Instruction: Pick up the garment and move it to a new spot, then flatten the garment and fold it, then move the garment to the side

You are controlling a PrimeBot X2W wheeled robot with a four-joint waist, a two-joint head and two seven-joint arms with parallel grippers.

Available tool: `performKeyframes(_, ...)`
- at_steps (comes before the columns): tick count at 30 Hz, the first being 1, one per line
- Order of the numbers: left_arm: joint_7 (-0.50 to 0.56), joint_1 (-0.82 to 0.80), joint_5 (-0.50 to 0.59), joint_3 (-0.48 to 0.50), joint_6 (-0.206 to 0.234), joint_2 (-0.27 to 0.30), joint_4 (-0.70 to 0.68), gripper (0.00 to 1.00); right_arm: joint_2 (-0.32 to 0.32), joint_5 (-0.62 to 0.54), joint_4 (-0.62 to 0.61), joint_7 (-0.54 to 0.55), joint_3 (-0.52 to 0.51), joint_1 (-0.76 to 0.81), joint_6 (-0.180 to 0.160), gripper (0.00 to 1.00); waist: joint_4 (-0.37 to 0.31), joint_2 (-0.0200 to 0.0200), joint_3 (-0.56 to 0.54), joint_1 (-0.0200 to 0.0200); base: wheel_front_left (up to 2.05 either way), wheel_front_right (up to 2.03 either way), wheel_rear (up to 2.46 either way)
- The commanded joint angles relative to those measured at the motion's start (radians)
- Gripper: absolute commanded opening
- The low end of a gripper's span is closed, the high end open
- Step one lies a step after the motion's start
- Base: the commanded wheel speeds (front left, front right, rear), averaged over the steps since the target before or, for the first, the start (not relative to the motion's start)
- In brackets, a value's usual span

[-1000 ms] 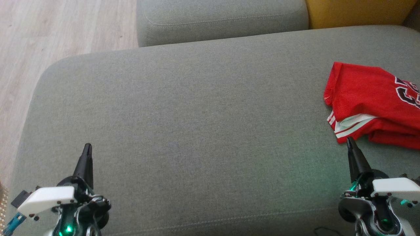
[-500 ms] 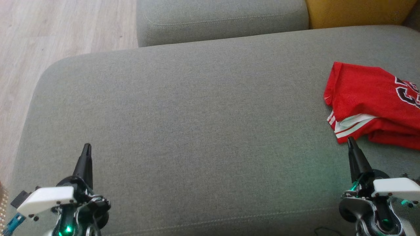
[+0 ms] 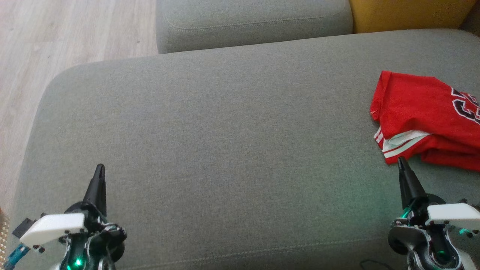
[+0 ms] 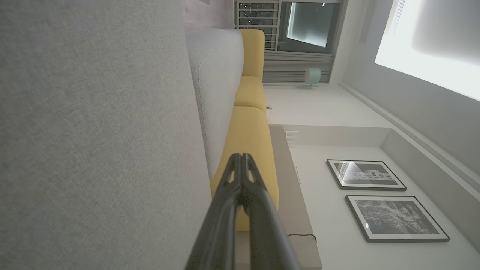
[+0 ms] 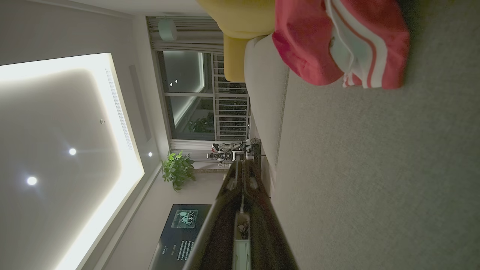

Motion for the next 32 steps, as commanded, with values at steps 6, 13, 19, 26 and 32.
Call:
performKeyframes(6,0.006,-0.053,0.008,0.04,-0.007,0.007,-0.026,0.0,-0.004,-0.004,-0.032,0.008,0.015,-0.048,0.0,0.0,0.0,0.0,0.0,0.0,0.0,0.0,0.0)
performKeyframes(13,0.008,-0.053,0.01,0.042,-0.007,0.006,-0.026,0.0,-0.002,-0.005,-0.032,0.01,0.013,-0.049,0.0,0.0,0.0,0.0,0.0,0.0,0.0,0.0,0.0)
performKeyframes(19,0.01,-0.054,0.012,0.044,-0.007,0.005,-0.026,0.0,-0.001,-0.006,-0.032,0.011,0.012,-0.049,0.0,0.0,0.0,0.0,0.0,0.0,0.0,0.0,0.0)
performKeyframes(26,0.011,-0.054,0.013,0.046,-0.007,0.003,-0.026,0.0,0.0,-0.008,-0.032,0.012,0.01,-0.049,0.0,0.0,0.0,0.0,0.0,0.0,0.0,0.0,0.0)
performKeyframes(32,0.012,-0.054,0.014,0.047,-0.007,0.002,-0.026,0.0,0.001,-0.009,-0.032,0.013,0.009,-0.049,0.0,0.0,0.0,0.0,0.0,0.0,0.0,0.0,0.0)
